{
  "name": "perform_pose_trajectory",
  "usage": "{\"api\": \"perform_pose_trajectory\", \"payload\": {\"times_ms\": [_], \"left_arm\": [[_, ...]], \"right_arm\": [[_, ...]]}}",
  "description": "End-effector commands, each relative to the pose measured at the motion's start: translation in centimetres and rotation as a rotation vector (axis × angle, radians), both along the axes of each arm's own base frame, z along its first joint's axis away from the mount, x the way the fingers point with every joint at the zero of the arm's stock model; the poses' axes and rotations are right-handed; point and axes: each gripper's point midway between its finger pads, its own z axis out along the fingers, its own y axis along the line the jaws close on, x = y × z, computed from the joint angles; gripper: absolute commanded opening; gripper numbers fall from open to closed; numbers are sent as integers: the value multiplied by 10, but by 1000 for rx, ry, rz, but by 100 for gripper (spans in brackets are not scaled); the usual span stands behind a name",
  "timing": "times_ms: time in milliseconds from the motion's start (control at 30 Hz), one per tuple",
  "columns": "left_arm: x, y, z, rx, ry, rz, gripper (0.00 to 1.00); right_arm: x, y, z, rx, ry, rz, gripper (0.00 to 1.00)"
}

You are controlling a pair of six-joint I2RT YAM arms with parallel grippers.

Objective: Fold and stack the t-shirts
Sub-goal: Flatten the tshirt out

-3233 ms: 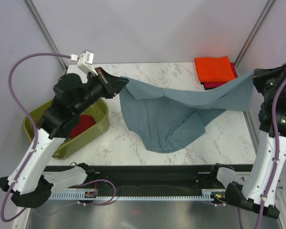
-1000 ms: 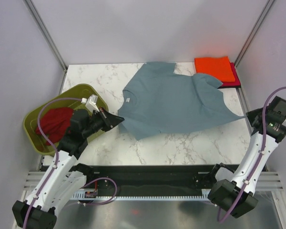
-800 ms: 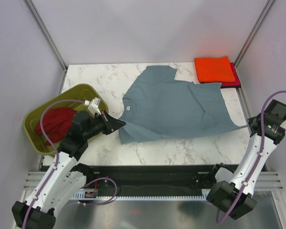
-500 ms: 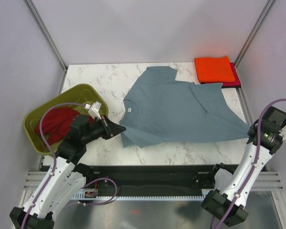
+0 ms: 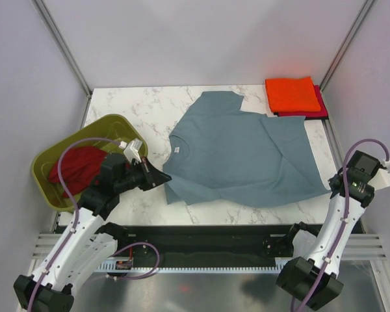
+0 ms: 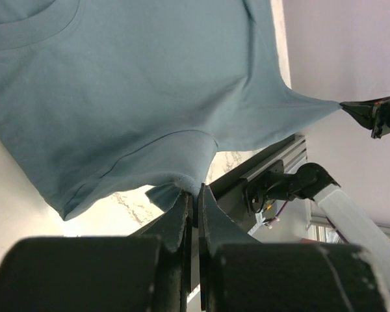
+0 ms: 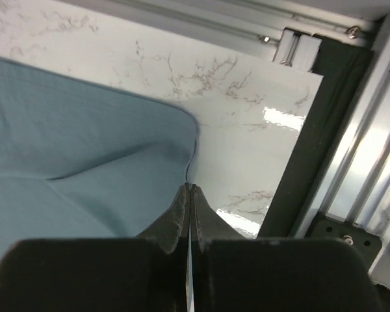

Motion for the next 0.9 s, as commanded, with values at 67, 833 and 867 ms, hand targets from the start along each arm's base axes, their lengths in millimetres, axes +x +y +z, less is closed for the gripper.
{"api": "perform_pose_trajectory", "payload": {"times_ms": [67,833,867], "left_arm": [[20,-5,-1,58,-48,-32,2],[95,-16,116,85,-259,46,2],[97,-16,165,49,-356,61,2]], "right_arm": [[35,7,-37,88,3,134,0],[108,-17,129,-94,-297,184,0],[106,-17,146,-101,-319,168,0]]}}
